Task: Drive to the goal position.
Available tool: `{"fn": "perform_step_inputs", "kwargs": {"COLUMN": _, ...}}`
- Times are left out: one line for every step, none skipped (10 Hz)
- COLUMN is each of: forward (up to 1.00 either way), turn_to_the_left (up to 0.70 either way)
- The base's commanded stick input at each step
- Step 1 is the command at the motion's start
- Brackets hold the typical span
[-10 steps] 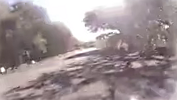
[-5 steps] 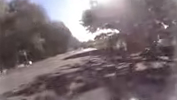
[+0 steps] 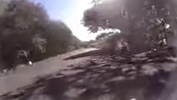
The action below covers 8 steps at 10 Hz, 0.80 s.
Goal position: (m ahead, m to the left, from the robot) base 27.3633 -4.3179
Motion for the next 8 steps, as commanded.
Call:
{"fn": "perform_step_inputs", "kwargs": {"forward": 0.50, "turn_to_the_left": 0.00}}
{"fn": "perform_step_inputs", "kwargs": {"forward": 0.50, "turn_to_the_left": 0.00}}
{"fn": "perform_step_inputs", "kwargs": {"forward": 0.50, "turn_to_the_left": 0.00}}
{"fn": "perform_step_inputs", "kwargs": {"forward": 0.50, "turn_to_the_left": 0.00}}
{"fn": "perform_step_inputs", "kwargs": {"forward": 0.50, "turn_to_the_left": 0.00}}
{"fn": "perform_step_inputs", "kwargs": {"forward": 0.50, "turn_to_the_left": 0.00}}
{"fn": "perform_step_inputs", "kwargs": {"forward": 0.50, "turn_to_the_left": 0.00}}
{"fn": "perform_step_inputs", "kwargs": {"forward": 0.50, "turn_to_the_left": 0.00}}
